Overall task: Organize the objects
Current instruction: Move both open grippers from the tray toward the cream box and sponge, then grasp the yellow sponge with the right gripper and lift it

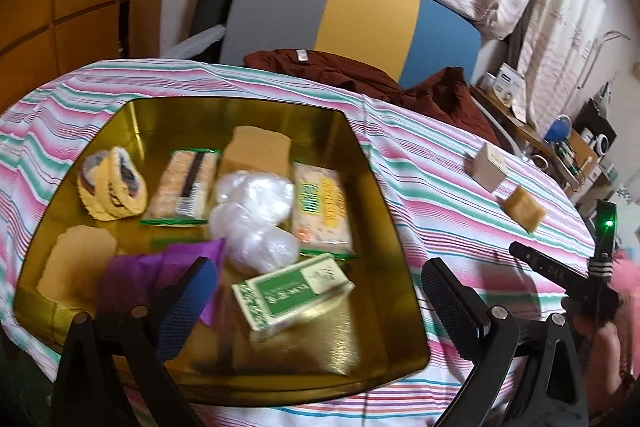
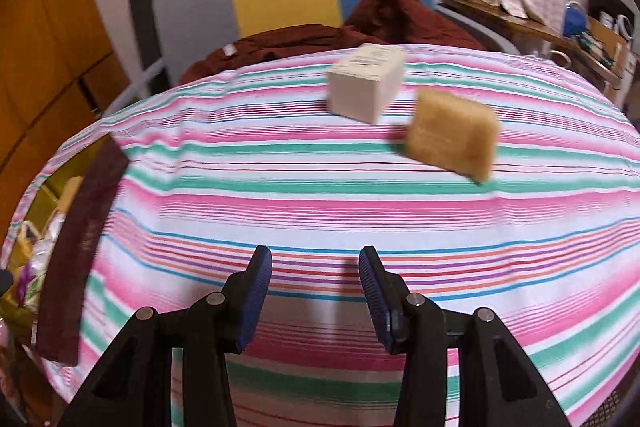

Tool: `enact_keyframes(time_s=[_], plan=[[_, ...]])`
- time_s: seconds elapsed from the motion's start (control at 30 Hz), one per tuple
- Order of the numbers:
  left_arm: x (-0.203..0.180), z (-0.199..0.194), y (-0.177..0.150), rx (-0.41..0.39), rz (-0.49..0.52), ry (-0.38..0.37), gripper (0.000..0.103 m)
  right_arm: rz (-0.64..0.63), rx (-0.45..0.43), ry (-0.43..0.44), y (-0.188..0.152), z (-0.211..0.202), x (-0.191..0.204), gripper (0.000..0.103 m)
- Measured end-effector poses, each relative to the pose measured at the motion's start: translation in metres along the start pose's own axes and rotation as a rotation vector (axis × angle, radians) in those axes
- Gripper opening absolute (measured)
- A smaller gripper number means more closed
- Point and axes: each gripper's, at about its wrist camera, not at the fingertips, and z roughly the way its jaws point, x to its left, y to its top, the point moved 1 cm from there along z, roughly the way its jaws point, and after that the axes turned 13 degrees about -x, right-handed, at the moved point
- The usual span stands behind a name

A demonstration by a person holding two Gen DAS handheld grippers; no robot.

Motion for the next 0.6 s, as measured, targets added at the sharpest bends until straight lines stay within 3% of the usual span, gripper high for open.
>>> enact_keyframes(time_s=[0.6], plan=[[-0.078,0.008,-0.01,0.05,0.151,-0.137,0.103,-0.018,-0.032,-0.108,0.009,0.006,-0.062,0.047]])
